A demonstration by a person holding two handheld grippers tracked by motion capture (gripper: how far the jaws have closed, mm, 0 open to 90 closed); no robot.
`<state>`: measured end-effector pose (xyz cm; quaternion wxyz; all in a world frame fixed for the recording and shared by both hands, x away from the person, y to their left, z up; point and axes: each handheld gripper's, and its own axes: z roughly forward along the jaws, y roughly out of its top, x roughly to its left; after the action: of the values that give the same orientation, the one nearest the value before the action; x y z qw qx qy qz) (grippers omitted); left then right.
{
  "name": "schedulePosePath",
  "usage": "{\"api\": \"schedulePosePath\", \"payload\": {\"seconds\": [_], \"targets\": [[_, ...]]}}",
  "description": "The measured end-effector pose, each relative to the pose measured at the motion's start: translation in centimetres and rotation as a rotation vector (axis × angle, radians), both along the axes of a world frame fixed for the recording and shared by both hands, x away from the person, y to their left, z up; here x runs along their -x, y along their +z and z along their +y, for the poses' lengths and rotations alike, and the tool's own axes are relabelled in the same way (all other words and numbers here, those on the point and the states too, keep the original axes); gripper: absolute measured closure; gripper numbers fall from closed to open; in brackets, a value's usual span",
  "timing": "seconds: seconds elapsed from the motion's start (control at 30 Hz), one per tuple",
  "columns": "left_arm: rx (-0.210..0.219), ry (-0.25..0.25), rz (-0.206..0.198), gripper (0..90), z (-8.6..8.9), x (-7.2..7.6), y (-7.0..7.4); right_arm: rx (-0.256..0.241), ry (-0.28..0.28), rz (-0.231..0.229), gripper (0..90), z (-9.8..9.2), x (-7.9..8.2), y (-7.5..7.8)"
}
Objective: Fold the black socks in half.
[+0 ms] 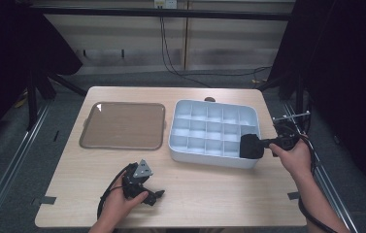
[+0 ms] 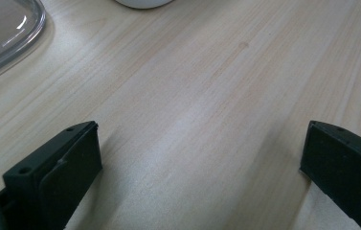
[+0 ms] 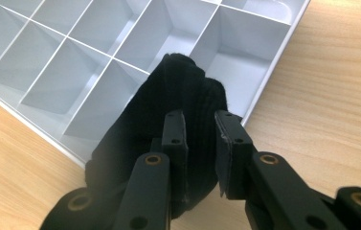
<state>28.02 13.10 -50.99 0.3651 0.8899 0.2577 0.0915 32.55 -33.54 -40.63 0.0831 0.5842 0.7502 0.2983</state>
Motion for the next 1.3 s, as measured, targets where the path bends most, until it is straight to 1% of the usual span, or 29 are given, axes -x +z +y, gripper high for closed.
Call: {"api": "schedulePosePath", "payload": {"seconds": [0.5, 0.77, 0.87, 1.03, 1.13, 1.17, 1.3], "targets": [[0.000, 0.000, 0.000, 0.0, 0.00, 0.00, 0.00, 0.066, 0.028, 0.008, 76.2, 0.61, -0.28, -0.52], [0.001, 0.001, 0.000, 0.0, 0.00, 0.01, 0.00, 0.065, 0.034, -0.005, 75.4, 0.70, -0.24, -0.67], [0.001, 0.001, 0.000, 0.0, 0.00, 0.00, 0.00, 0.067, 0.035, -0.005, 73.6, 0.71, -0.27, -0.61], [0.000, 0.000, 0.000, 0.0, 0.00, 0.00, 0.00, 0.062, 0.016, -0.006, 70.9, 0.66, -0.11, -0.43], [0.001, 0.001, 0.000, 0.0, 0.00, 0.00, 0.00, 0.057, 0.012, -0.017, 69.5, 0.53, -0.05, -0.32], [-0.001, 0.000, 0.000, 0.0, 0.00, 0.00, 0.00, 0.051, 0.009, -0.014, 69.5, 0.50, -0.01, -0.22], [0.001, 0.001, 0.000, 0.0, 0.00, 0.00, 0.00, 0.055, 0.008, -0.027, 67.6, 0.36, 0.05, 0.19]]}}
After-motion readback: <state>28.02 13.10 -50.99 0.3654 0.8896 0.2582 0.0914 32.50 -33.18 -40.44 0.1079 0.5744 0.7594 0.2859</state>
